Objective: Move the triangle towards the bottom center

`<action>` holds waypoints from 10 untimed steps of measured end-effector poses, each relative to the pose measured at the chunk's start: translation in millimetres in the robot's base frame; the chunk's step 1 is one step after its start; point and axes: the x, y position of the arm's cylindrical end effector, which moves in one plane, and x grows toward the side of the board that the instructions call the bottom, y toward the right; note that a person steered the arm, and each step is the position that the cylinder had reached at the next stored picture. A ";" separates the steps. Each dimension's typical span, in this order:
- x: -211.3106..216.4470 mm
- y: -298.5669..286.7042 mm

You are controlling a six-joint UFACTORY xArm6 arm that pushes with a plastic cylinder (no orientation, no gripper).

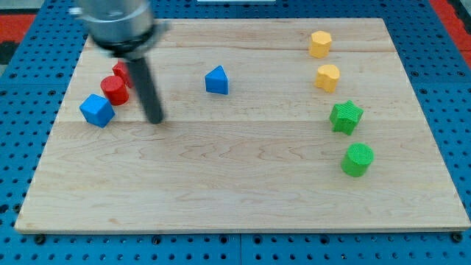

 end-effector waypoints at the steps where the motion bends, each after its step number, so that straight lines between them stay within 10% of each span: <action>1: -12.1 126.0; 2: -58.2 182.9; 4: -101.4 73.0; 6: -19.1 -20.9; 10: 16.0 65.6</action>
